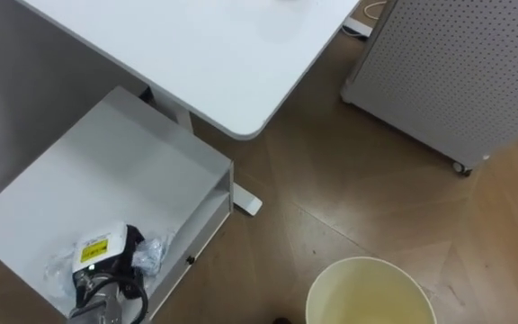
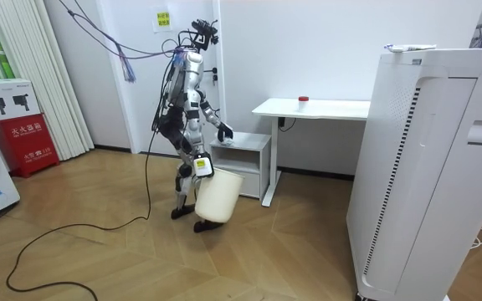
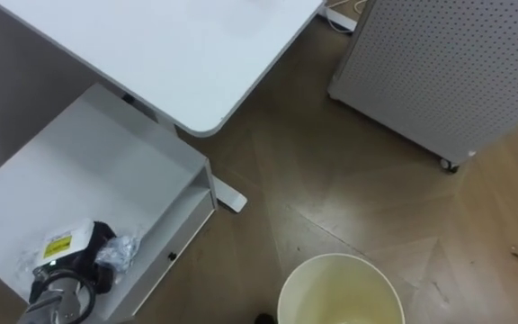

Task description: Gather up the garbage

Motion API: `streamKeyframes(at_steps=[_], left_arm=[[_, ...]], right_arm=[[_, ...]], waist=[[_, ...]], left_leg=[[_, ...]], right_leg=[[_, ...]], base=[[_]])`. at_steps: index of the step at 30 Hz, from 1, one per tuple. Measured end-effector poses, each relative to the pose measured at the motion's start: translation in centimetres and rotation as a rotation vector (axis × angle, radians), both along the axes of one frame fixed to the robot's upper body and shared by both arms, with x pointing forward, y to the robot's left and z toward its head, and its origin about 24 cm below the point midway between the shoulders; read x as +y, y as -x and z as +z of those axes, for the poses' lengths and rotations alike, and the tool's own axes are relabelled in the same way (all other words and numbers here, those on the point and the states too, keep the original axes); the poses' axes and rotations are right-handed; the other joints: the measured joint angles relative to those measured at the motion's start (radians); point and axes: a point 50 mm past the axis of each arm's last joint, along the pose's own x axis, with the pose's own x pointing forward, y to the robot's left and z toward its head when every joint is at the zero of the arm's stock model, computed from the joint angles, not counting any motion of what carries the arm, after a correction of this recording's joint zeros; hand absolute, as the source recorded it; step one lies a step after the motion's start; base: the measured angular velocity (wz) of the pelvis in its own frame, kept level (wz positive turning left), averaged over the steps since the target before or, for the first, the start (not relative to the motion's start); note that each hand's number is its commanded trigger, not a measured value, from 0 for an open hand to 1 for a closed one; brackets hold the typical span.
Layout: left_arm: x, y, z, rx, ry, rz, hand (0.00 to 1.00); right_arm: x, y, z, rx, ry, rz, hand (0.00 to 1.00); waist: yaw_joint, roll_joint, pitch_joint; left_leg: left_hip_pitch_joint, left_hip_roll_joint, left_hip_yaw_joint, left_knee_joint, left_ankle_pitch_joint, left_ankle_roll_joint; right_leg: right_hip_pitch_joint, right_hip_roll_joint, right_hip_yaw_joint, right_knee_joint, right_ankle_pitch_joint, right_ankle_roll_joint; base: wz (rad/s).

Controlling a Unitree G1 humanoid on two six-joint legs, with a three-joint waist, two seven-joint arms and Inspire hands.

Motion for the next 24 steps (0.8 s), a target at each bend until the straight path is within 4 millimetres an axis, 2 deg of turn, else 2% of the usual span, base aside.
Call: streamKeyframes(at_steps=[5, 7, 9, 11, 13, 14, 15, 16, 18, 21, 24], left_arm=[[-1.0, 0.1, -0.3, -0.027, 0.09, 0.012, 1.0], [-2.2, -0.3, 0.0, -0.059, 0.184, 0.021, 1.0], [-4.8, -0.4, -0.3, -0.077, 0.358, 0.015, 1.0], [-6.4, 0.1, -0.6, -0.07, 0.464, -0.005, 1.0], [-9.7, 0.8, -0.9, -0.048, 0.598, -0.075, 1.0], [-10.2, 0.9, -0.8, -0.046, 0.63, -0.09, 1.0], [-12.0, 1.3, -0.8, -0.026, 0.69, -0.142, 1.0], [-12.6, 1.5, -0.8, -0.015, 0.705, -0.171, 1.0], [-15.2, 2.3, -0.9, 0.047, 0.763, -0.274, 1.0], [-16.5, 2.9, -0.9, 0.11, 0.78, -0.369, 1.0], [-17.1, 3.4, -1.1, 0.163, 0.794, -0.419, 1.0]], right_arm=[[0.9, -0.9, 0.2, -0.043, 0.01, 0.029, 1.0], [1.5, -1.4, 0.3, -0.066, 0.007, 0.048, 1.0], [2.3, -2.1, 0.5, -0.11, 0.009, 0.094, 1.0], [3.7, -3.0, 0.6, -0.142, -0.002, 0.138, 1.0], [5.7, -4.1, 0.8, -0.17, -0.021, 0.207, 1.0], [6.2, -4.4, 0.9, -0.18, -0.025, 0.225, 1.0], [7.0, -4.9, 1.2, -0.203, -0.038, 0.247, 1.0], [7.3, -5.1, 1.2, -0.213, -0.044, 0.257, 1.0], [8.8, -5.4, 1.4, -0.233, -0.076, 0.322, 1.0], [10.4, -5.6, 1.7, -0.263, -0.123, 0.391, 1.0], [10.6, -5.9, 2.0, -0.29, -0.132, 0.398, 1.0]], waist=[[0.0, 0.0, 0.0006], [0.012, -0.001, 0.0008], [0.03, -0.002, 0.0012], [0.03, -0.004, 0.0014], [0.032, -0.007, 0.0014], [0.033, -0.007, 0.0016], [0.039, -0.01, 0.0011], [0.045, -0.013, 0.0002], [0.056, -0.023, -0.0022], [0.058, -0.034, -0.0054], [0.063, -0.041, -0.0097]], left_leg=[[-0.002, -0.002, -0.009, 0.003, 0.0, 0.0], [-0.003, 0.0, -0.003, 0.003, 0.001, 0.002], [0.003, -0.001, 0.003, 0.001, 0.003, 0.004], [0.003, -0.001, 0.002, 0.0, 0.003, 0.003], [0.003, -0.007, 0.003, -0.011, 0.012, 0.004], [0.003, -0.01, 0.003, -0.015, 0.015, 0.005], [0.002, -0.014, 0.003, -0.022, 0.019, 0.006], [0.002, -0.015, 0.005, -0.025, 0.021, 0.007], [0.0, -0.015, 0.006, -0.025, 0.021, 0.007], [-0.006, -0.016, 0.008, -0.023, 0.023, 0.008], [-0.013, -0.016, 0.009, -0.011, 0.023, 0.008]], right_leg=[[0.003, -0.006, -0.005, 0.002, 0.001, 0.001], [0.003, -0.004, -0.006, 0.0, 0.001, 0.001], [0.005, -0.008, -0.006, 0.003, 0.001, 0.001], [0.005, -0.01, -0.006, 0.004, 0.001, 0.001], [0.001, -0.015, -0.007, 0.004, 0.001, 0.001], [0.0, -0.018, -0.008, 0.004, 0.001, 0.001], [-0.003, -0.022, -0.008, 0.005, 0.001, 0.001], [-0.005, -0.024, -0.006, 0.005, 0.001, 0.002], [-0.006, -0.025, -0.011, 0.006, 0.001, 0.002], [-0.011, -0.026, -0.015, 0.006, 0.002, 0.003], [-0.014, -0.023, -0.013, 0.006, 0.003, 0.005]], base=[[0.03], [0.03], [-0.02], [0.0], [0.06], [0.1], [0.05], [0.0], [0.05], [0.04], [0.0]])
